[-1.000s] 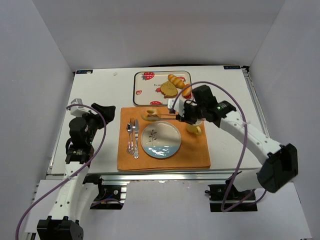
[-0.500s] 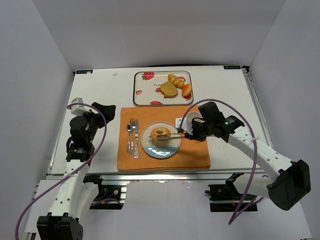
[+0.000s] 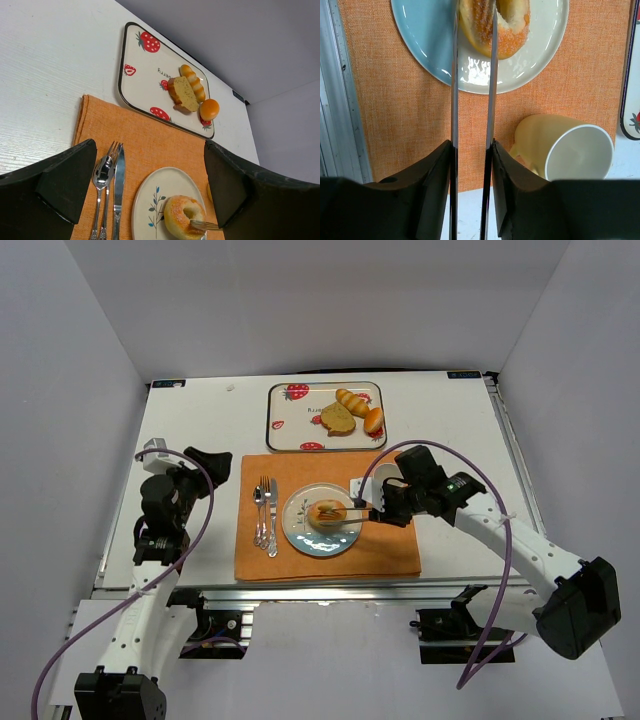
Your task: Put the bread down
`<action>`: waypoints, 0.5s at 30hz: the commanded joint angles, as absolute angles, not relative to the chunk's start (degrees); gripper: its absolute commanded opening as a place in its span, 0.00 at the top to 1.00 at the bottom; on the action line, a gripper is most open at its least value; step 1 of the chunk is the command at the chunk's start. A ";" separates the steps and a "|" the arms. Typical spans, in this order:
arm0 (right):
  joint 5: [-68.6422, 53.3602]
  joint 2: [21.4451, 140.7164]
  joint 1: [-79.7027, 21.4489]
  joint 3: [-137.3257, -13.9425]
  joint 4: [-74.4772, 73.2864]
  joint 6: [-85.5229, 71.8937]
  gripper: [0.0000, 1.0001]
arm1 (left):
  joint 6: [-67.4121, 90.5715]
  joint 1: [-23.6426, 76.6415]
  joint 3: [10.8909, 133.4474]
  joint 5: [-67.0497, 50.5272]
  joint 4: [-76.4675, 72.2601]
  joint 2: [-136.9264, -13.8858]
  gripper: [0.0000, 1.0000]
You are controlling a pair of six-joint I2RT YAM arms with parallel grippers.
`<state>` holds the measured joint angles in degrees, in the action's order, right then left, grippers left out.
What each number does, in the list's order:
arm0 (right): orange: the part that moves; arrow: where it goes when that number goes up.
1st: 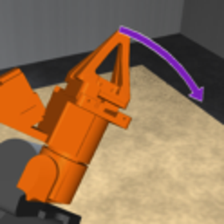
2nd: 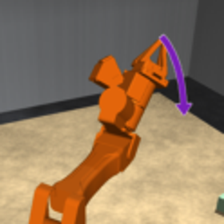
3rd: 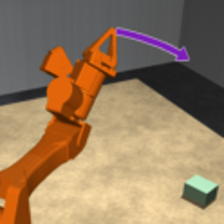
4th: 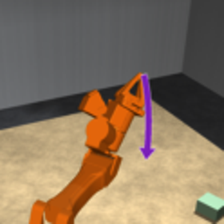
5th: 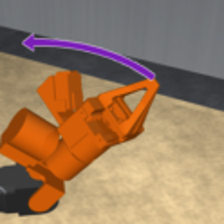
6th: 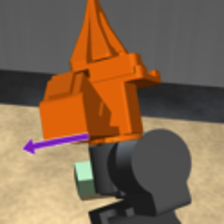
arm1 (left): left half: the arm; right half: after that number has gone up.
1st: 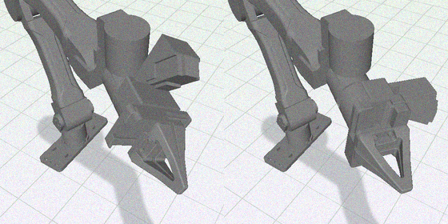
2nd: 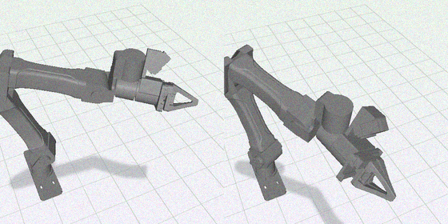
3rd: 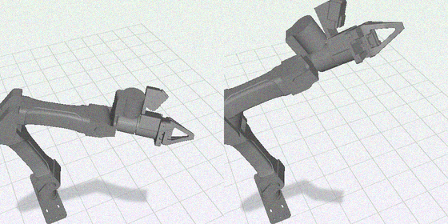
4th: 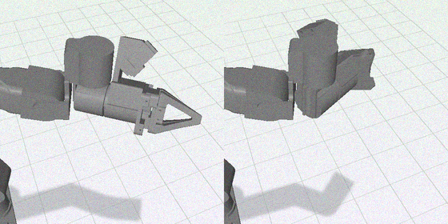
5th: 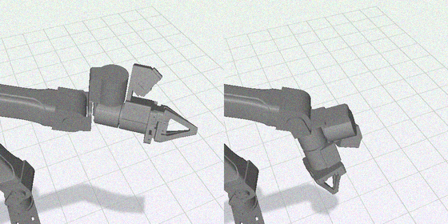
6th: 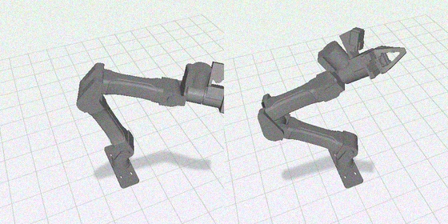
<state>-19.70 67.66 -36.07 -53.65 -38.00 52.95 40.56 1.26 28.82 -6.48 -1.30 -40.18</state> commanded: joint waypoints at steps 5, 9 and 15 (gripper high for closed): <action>-22.50 65.39 -36.30 -54.14 -37.97 52.12 0.58 | 40.61 1.41 29.00 -6.77 -1.85 -39.46 0.03; -23.73 64.34 -36.39 -54.93 -38.93 51.68 0.57 | 40.69 1.41 28.92 -6.86 -1.93 -39.29 0.03; -24.35 63.55 -36.47 -55.28 -39.90 51.33 0.56 | 40.96 1.41 28.74 -7.03 -2.37 -38.85 0.03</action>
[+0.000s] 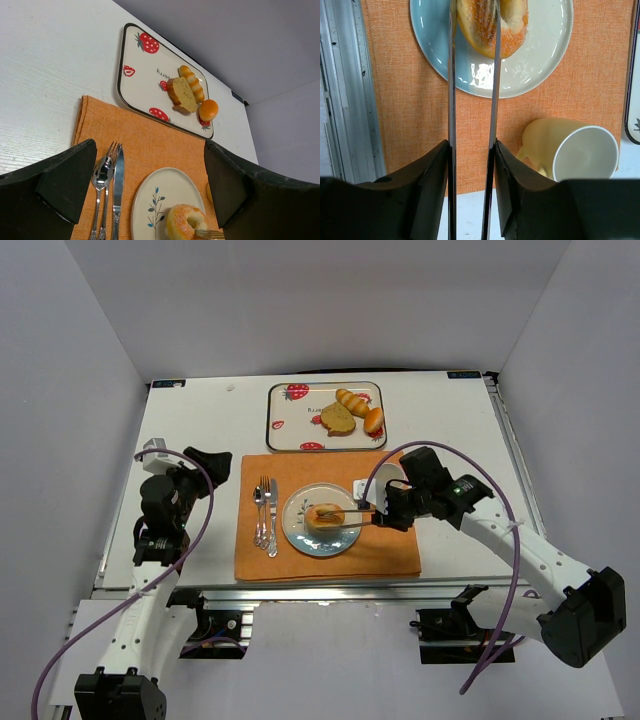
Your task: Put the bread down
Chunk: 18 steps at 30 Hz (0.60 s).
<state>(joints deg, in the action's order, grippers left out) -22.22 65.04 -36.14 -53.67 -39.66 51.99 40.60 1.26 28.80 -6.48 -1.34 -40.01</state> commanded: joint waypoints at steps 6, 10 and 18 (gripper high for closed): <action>-24.52 63.37 -36.39 -54.40 -39.81 51.24 0.54 | 41.04 1.41 29.00 -7.03 -1.94 -38.58 0.03; -24.78 63.28 -36.56 -54.23 -40.25 51.42 0.54 | 41.04 1.41 29.00 -6.94 -1.67 -38.23 0.03; -25.66 63.19 -36.47 -53.44 -42.01 51.86 0.51 | 41.40 1.41 28.74 -6.94 -1.41 -37.35 0.03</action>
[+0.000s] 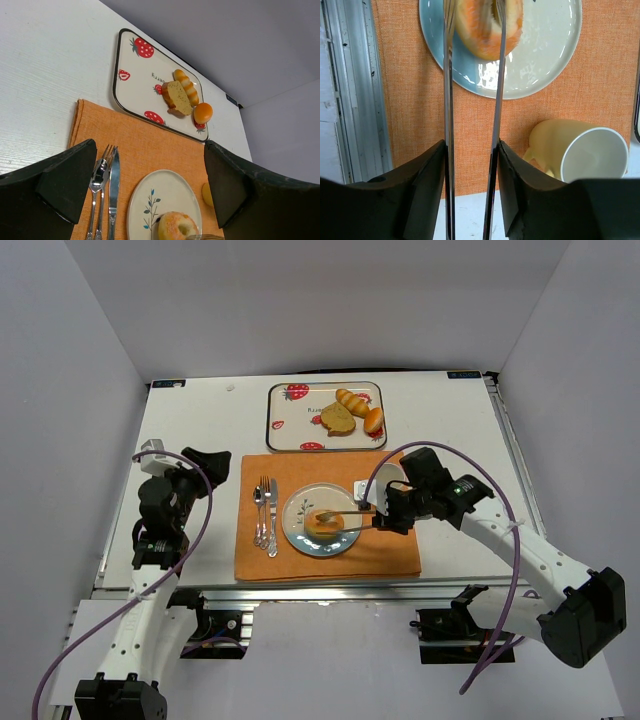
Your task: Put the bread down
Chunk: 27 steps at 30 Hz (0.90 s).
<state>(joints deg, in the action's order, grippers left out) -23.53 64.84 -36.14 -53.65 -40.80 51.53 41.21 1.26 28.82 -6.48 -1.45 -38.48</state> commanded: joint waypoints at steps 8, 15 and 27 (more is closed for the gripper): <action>-26.54 62.75 -36.47 -53.88 -42.89 51.94 0.50 | 41.57 1.41 28.65 -7.03 -1.41 -37.27 0.03; -28.30 61.70 -36.47 -57.47 -40.00 46.26 0.57 | 42.01 1.41 28.56 -7.21 -2.28 -37.53 0.04; -24.44 67.41 -14.62 -65.22 -21.28 14.79 1.00 | 41.84 3.07 32.51 -16.96 -5.72 -45.78 0.87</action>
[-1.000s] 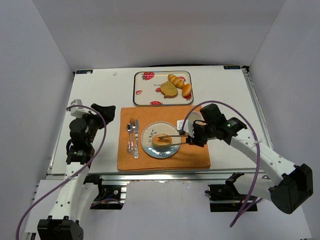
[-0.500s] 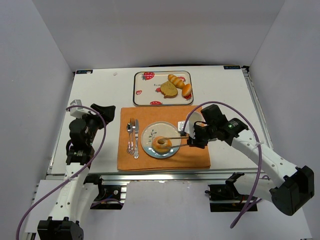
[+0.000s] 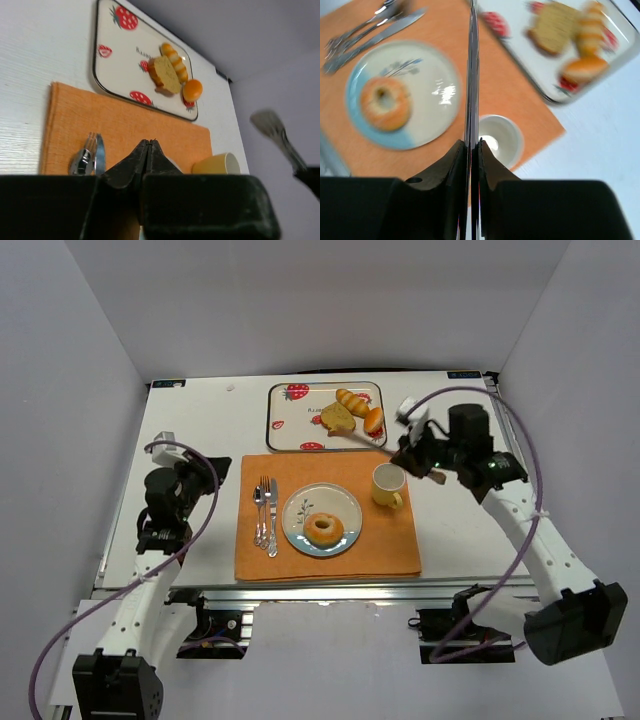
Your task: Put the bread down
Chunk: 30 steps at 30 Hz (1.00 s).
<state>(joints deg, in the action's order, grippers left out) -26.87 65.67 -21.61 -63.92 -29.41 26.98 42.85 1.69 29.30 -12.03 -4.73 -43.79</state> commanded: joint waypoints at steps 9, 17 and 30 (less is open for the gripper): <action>-9.43 76.28 6.06 -51.53 -11.96 2.73 1.00 | 34.72 21.51 36.82 -8.98 1.48 -56.16 0.35; -4.84 82.61 6.94 -41.22 -3.25 7.82 0.95 | 31.29 29.35 39.46 -1.50 5.80 -61.70 0.24; -10.28 83.33 8.00 -44.28 -8.87 15.29 0.11 | 31.64 31.46 38.23 1.93 6.85 -61.08 0.22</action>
<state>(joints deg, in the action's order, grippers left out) -8.01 86.56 7.55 -41.54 -7.03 12.60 32.14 30.87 37.23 0.12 6.17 -62.37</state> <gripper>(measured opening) 0.884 0.775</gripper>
